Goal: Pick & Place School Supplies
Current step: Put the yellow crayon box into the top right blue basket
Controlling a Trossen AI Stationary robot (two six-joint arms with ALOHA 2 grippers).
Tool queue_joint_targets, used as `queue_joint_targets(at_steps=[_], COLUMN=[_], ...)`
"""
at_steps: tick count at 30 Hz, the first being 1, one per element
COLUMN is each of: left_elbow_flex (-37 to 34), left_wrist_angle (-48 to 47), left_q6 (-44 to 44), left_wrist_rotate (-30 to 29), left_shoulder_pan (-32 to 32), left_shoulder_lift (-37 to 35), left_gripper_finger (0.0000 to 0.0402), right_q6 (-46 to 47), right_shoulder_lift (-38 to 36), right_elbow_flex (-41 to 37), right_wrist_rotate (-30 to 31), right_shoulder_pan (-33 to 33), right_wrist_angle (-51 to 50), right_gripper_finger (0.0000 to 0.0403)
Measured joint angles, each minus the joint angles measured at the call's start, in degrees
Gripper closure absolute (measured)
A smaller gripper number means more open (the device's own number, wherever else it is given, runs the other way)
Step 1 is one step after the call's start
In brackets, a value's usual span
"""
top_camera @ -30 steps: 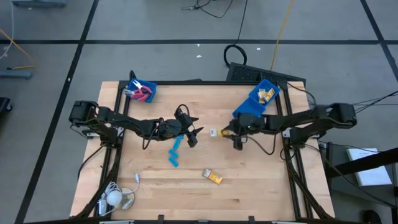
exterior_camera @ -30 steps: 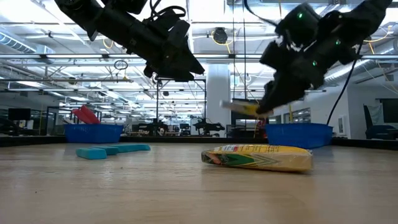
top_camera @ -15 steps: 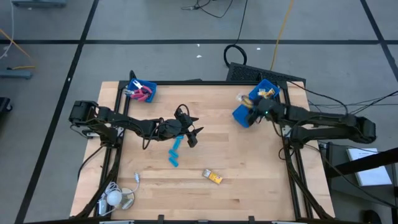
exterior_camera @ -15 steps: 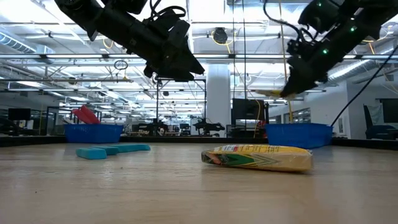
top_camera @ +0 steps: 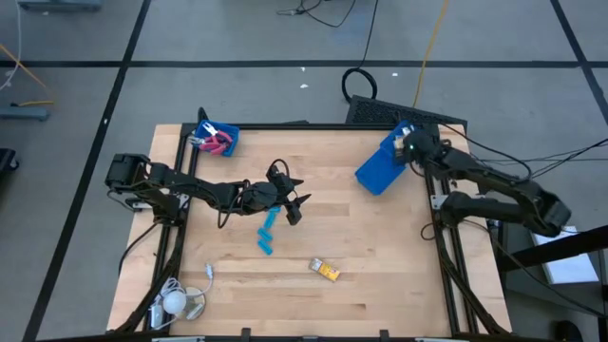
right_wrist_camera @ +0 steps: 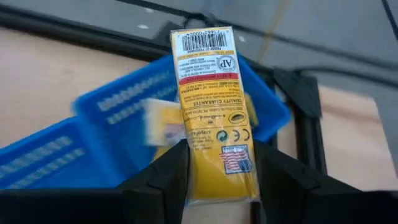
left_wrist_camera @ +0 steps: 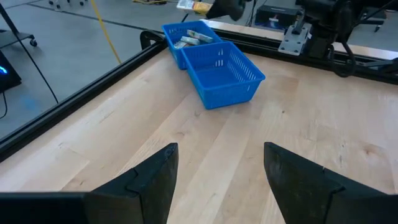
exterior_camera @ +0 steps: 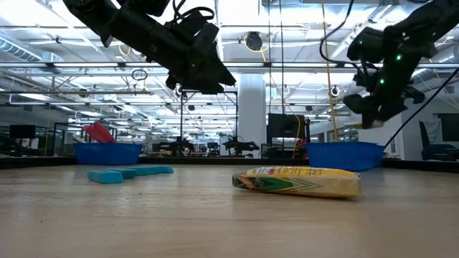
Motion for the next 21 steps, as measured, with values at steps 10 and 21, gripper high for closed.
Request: queue_joint_targets(at_steps=[10, 21], left_elbow_flex=[0.0, 0.0], left_wrist_angle=[0.0, 0.0], left_q6=[0.0, 0.0], left_wrist_rotate=[0.0, 0.0], left_shoulder_pan=[0.01, 0.0], left_shoulder_lift=[0.0, 0.0], left_gripper_finger=[0.0162, 0.0162], right_q6=[5.16, 10.16], right_shoulder_lift=[5.92, 6.66], right_elbow_flex=[0.0, 0.0], right_wrist_rotate=[-6.36, -7.41], right_shoulder_pan=[-5.63, -5.63], right_wrist_angle=[4.46, 8.24], right_gripper_finger=[0.0248, 0.0248])
